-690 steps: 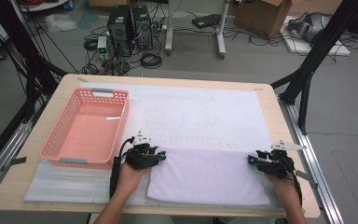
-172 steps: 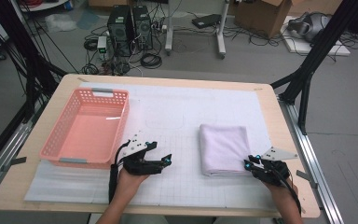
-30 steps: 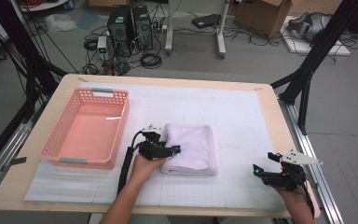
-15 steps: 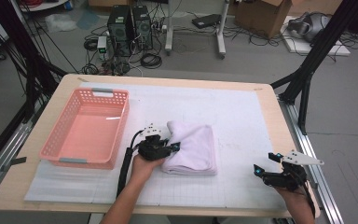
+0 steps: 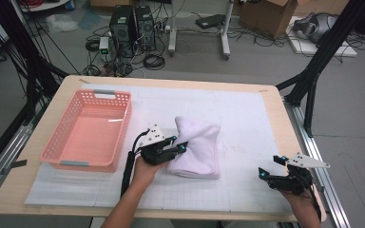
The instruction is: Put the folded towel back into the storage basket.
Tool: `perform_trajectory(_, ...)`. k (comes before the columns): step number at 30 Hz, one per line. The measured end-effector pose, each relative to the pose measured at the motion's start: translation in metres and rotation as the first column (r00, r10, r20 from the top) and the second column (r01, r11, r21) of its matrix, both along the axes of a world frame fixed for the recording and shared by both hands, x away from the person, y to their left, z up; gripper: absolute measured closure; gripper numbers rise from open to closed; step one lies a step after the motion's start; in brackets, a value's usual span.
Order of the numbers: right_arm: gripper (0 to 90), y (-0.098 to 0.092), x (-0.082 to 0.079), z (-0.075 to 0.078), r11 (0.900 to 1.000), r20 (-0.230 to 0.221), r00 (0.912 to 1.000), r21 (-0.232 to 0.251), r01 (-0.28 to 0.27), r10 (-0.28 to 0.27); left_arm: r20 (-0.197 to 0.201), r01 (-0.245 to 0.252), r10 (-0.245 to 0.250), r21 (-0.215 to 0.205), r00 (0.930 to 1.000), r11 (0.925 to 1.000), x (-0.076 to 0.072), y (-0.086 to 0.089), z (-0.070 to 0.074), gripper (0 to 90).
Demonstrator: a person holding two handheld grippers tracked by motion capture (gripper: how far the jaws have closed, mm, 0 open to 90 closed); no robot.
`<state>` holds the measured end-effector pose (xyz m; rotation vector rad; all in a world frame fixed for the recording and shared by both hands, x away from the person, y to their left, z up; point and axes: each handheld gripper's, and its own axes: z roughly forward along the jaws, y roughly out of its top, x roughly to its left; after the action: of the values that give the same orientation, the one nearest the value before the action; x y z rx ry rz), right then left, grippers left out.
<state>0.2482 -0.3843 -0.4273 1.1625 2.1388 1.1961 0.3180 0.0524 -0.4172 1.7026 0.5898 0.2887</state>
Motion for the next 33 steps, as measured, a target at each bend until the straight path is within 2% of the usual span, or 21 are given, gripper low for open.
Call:
perform_trajectory(4, 19.1, 0.000, 0.000, 0.000, 1.000, 0.001, 1.0000, 0.000, 0.001, -0.001, 0.045, 0.027, -0.026, -0.001, 0.9986, 0.9996, -0.003, -0.001, 0.008, 72.0)
perform_trajectory(13, 19.0, 0.001, 0.000, 0.000, 1.000, -0.003, 1.0000, 0.003, 0.000, 0.000, 0.097, 0.042, -0.039, -0.033, 0.9946, 0.9986, -0.009, 0.003, 0.028, 72.2)
perform_trajectory(33, 19.0, 0.002, 0.001, 0.001, 1.000, -0.003, 1.0000, 0.007, 0.002, -0.002, 0.166, 0.017, -0.002, -0.088, 0.9862, 0.9960, -0.016, 0.023, 0.056, 73.5)
